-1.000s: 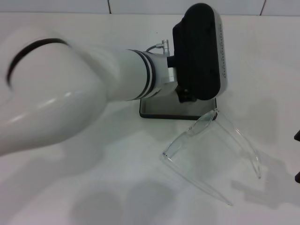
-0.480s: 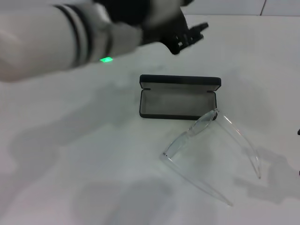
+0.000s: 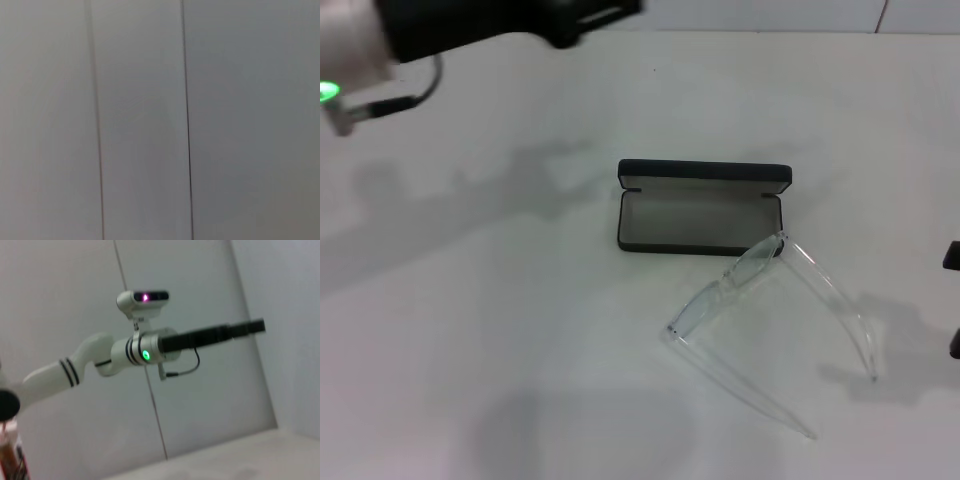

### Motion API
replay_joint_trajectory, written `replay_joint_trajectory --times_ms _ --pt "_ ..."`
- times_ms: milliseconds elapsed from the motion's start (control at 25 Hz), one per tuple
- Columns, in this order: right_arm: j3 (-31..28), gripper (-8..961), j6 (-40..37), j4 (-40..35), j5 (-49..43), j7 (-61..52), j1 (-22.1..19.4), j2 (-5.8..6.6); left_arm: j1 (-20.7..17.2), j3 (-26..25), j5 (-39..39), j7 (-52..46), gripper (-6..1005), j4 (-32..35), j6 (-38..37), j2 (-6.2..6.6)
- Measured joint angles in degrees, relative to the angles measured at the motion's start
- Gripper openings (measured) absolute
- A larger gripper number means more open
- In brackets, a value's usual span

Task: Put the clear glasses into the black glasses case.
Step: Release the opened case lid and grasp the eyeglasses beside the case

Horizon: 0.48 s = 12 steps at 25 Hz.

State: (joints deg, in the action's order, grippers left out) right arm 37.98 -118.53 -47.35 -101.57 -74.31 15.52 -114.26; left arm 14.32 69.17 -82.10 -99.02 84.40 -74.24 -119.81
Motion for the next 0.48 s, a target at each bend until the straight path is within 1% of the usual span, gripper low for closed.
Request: replay_joint_trajectory --times_ms 80,120,200,280,320,360,400,480 --pt "0.6 778 0.0 -4.7 -1.7 -3.3 1.1 -0.17 0.2 -4.0 4.7 4.0 514 -5.1 -5.3 0.05" --pt "1.5 778 0.1 -7.2 -2.2 -5.0 1.6 -0.23 0.6 -6.6 7.2 6.9 514 -8.4 -9.3 0.12" --pt "4.7 778 0.9 -13.1 -3.1 -9.2 3.0 -0.36 1.0 -11.3 10.6 11.5 515 -14.3 -15.6 0.16" --pt "8.8 777 2.6 -19.9 -4.5 -13.4 4.5 -0.58 0.8 -13.8 12.3 13.1 518 -17.7 -18.2 0.14" --pt "8.8 777 2.6 -19.9 -4.5 -13.4 4.5 -0.58 0.4 -15.1 12.7 13.4 519 -19.5 -19.2 0.14" --pt "13.4 777 4.6 -27.6 -7.6 -17.9 6.6 -0.85 0.2 -15.9 12.7 13.8 521 -20.8 -20.1 0.22" --pt "14.9 776 5.1 -30.2 -8.9 -19.3 7.5 -0.92 0.0 -16.6 12.5 14.1 522 -22.0 -21.0 0.37" --pt "18.5 776 6.1 -34.4 -13.8 -23.1 11.5 -0.91 0.1 -17.5 12.1 15.3 525 -25.1 -23.6 1.08"
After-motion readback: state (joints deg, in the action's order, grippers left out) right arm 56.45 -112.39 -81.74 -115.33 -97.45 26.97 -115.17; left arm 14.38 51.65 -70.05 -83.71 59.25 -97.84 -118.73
